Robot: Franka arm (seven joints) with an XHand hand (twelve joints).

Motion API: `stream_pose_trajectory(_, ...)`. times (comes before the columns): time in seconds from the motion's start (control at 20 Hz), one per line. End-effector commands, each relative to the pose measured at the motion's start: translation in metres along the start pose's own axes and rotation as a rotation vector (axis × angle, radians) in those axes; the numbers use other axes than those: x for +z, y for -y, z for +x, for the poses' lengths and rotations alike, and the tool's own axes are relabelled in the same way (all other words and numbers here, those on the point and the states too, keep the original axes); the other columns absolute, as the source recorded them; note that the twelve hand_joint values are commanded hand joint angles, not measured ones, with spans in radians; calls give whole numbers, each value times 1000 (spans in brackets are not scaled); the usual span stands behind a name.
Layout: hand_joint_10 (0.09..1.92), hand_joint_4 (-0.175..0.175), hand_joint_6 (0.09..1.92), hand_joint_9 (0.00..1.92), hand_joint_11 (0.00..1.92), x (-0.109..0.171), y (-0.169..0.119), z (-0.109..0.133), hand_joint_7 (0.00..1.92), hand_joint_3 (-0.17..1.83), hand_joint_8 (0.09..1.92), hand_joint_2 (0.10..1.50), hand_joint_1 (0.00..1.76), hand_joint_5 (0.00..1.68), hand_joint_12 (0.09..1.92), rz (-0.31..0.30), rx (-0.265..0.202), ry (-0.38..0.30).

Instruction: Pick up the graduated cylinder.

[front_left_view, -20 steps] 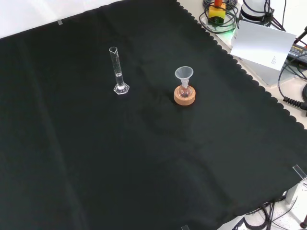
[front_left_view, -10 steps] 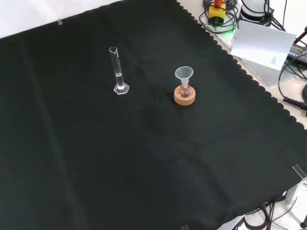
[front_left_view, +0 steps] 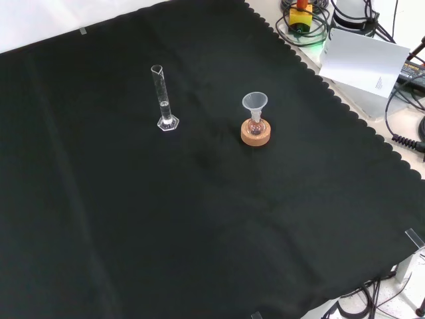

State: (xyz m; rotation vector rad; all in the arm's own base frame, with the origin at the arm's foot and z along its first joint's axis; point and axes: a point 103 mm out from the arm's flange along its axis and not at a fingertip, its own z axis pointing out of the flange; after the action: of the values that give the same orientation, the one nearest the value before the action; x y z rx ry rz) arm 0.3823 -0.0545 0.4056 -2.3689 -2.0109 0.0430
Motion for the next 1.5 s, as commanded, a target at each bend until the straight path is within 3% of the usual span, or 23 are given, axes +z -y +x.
stream_pose_trajectory(0.05, 697, -53, 87, 150, 0, 48, -74, -46, 0, 292, 485, 1205, 41, 244, 1393, 3, 2, -78)
stream_pose_trajectory(0.45, 738, -62, 87, 240, 53, 102, -94, -61, 29, 240, 593, 1128, 234, 269, 1422, -14, -53, -157)
stream_pose_trajectory(0.75, 740, -64, 87, 269, 71, 143, -100, -54, 44, 232, 627, 1101, 284, 279, 1419, 21, -99, -192)
stream_pose_trajectory(1.0, 740, -66, 87, 288, 73, 174, -99, -46, 67, 229, 648, 1086, 309, 294, 1421, 36, -128, -260)
stream_pose_trajectory(1.5, 727, -62, 87, 370, 100, 211, -94, -36, 119, 222, 682, 1025, 423, 350, 1423, 39, -213, -352)
